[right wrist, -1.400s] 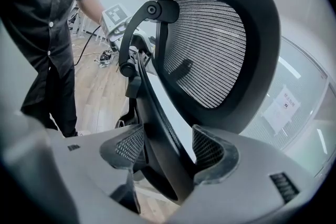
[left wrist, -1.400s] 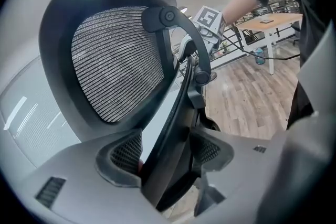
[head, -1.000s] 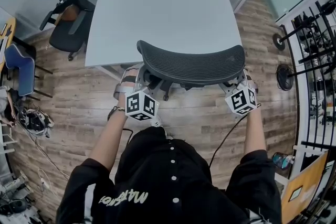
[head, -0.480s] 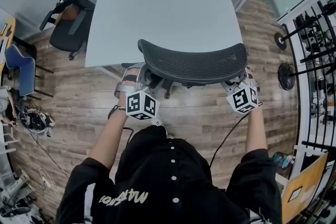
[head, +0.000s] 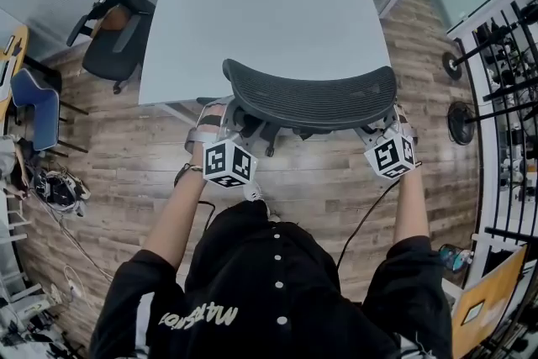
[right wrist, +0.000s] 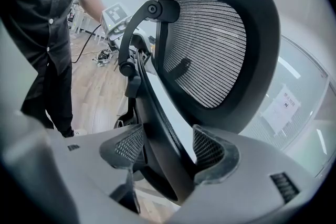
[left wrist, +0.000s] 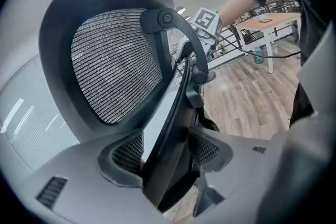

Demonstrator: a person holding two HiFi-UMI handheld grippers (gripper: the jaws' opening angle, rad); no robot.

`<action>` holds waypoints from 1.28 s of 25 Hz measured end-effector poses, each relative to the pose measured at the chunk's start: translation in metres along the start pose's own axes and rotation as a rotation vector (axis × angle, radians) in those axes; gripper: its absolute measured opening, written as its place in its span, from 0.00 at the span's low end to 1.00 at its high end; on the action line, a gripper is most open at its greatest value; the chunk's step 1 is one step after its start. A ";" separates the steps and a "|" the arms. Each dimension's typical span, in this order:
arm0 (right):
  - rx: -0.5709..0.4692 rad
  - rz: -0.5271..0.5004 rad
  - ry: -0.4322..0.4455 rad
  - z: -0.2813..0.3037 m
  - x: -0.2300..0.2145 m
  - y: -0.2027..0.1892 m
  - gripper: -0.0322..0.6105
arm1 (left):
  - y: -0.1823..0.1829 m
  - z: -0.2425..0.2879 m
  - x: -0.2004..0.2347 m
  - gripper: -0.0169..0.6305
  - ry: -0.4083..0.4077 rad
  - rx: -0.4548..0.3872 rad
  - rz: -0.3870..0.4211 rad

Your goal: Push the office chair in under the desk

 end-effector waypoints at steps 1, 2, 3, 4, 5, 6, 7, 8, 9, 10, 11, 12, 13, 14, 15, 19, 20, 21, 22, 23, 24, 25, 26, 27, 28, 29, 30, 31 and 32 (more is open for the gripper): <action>0.001 0.001 0.000 0.000 0.000 0.000 0.53 | 0.000 0.000 0.000 0.45 0.001 -0.001 0.001; 0.003 0.003 0.002 0.001 0.000 -0.001 0.53 | 0.000 0.001 0.000 0.45 0.000 0.000 0.002; 0.005 0.005 0.004 0.002 -0.001 -0.001 0.53 | -0.001 0.001 0.000 0.45 -0.002 0.002 0.000; 0.007 0.008 0.007 0.002 -0.001 -0.001 0.53 | -0.001 0.002 0.001 0.45 -0.008 0.004 -0.002; 0.011 0.012 0.012 0.003 -0.002 -0.001 0.53 | -0.002 0.003 0.002 0.45 -0.018 0.006 -0.005; 0.017 0.016 0.017 0.004 -0.003 -0.001 0.53 | -0.002 0.004 0.003 0.45 -0.032 0.005 -0.008; 0.024 0.020 0.022 0.004 -0.004 -0.001 0.52 | -0.002 0.003 0.005 0.43 -0.050 0.001 -0.014; 0.033 0.023 0.024 0.005 -0.004 0.000 0.52 | -0.003 0.002 0.007 0.42 -0.064 -0.001 -0.017; 0.043 0.026 0.022 0.005 -0.002 0.000 0.52 | -0.004 -0.001 0.008 0.41 -0.063 0.003 -0.013; 0.053 0.028 0.011 0.004 -0.001 0.001 0.52 | -0.005 -0.006 0.009 0.41 -0.043 0.012 0.002; 0.061 0.031 -0.009 0.002 0.001 0.003 0.52 | -0.006 -0.012 0.010 0.42 -0.007 0.020 0.022; 0.064 0.039 -0.036 -0.001 0.002 0.005 0.52 | -0.008 -0.020 0.012 0.41 0.033 0.024 0.031; 0.061 0.057 -0.065 -0.006 0.001 0.008 0.51 | -0.009 -0.028 0.013 0.41 0.066 0.020 0.021; 0.050 0.085 -0.092 -0.012 0.001 0.012 0.51 | -0.011 -0.038 0.015 0.40 0.087 0.010 -0.008; 0.033 0.121 -0.115 -0.019 -0.001 0.018 0.49 | -0.013 -0.048 0.017 0.39 0.098 -0.006 -0.047; -0.090 0.350 -0.190 -0.049 0.004 0.034 0.28 | -0.018 -0.088 0.021 0.23 0.138 -0.088 -0.228; -0.127 0.415 -0.208 -0.057 0.008 0.035 0.25 | -0.018 -0.097 0.022 0.21 0.153 -0.111 -0.280; -0.163 0.475 -0.227 -0.065 0.012 0.037 0.23 | -0.019 -0.107 0.023 0.19 0.171 -0.134 -0.333; -0.198 0.529 -0.242 -0.072 0.015 0.039 0.19 | -0.019 -0.116 0.024 0.14 0.191 -0.160 -0.385; -0.231 0.577 -0.254 -0.080 0.019 0.043 0.16 | -0.018 -0.125 0.025 0.11 0.211 -0.193 -0.439; -0.262 0.615 -0.265 -0.087 0.023 0.048 0.14 | -0.016 -0.133 0.026 0.09 0.231 -0.234 -0.493; -0.288 0.642 -0.275 -0.094 0.026 0.053 0.13 | -0.015 -0.141 0.027 0.09 0.254 -0.278 -0.544; -0.307 0.658 -0.286 -0.100 0.029 0.057 0.12 | -0.014 -0.148 0.029 0.07 0.274 -0.314 -0.586; -0.321 0.665 -0.299 -0.105 0.030 0.061 0.12 | -0.013 -0.153 0.030 0.07 0.287 -0.336 -0.612; -0.331 0.665 -0.312 -0.110 0.032 0.065 0.12 | -0.011 -0.157 0.033 0.07 0.295 -0.351 -0.630; -0.341 0.662 -0.324 -0.114 0.033 0.067 0.11 | -0.009 -0.161 0.035 0.06 0.302 -0.365 -0.646; -0.351 0.661 -0.335 -0.117 0.034 0.070 0.11 | -0.006 -0.164 0.037 0.06 0.307 -0.380 -0.661; -0.361 0.664 -0.348 -0.120 0.036 0.073 0.11 | -0.004 -0.167 0.038 0.06 0.311 -0.394 -0.673; -0.371 0.670 -0.361 -0.123 0.037 0.075 0.11 | -0.003 -0.170 0.039 0.06 0.314 -0.406 -0.684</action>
Point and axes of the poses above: the fingertips, and each gripper's own axes: z forward along the fingers, x to its left, y out of its top, the point moved 10 cm from there along -z, backward along the fingers, and after that the axes turned 2 degrees about y, right-handed, at the moved point
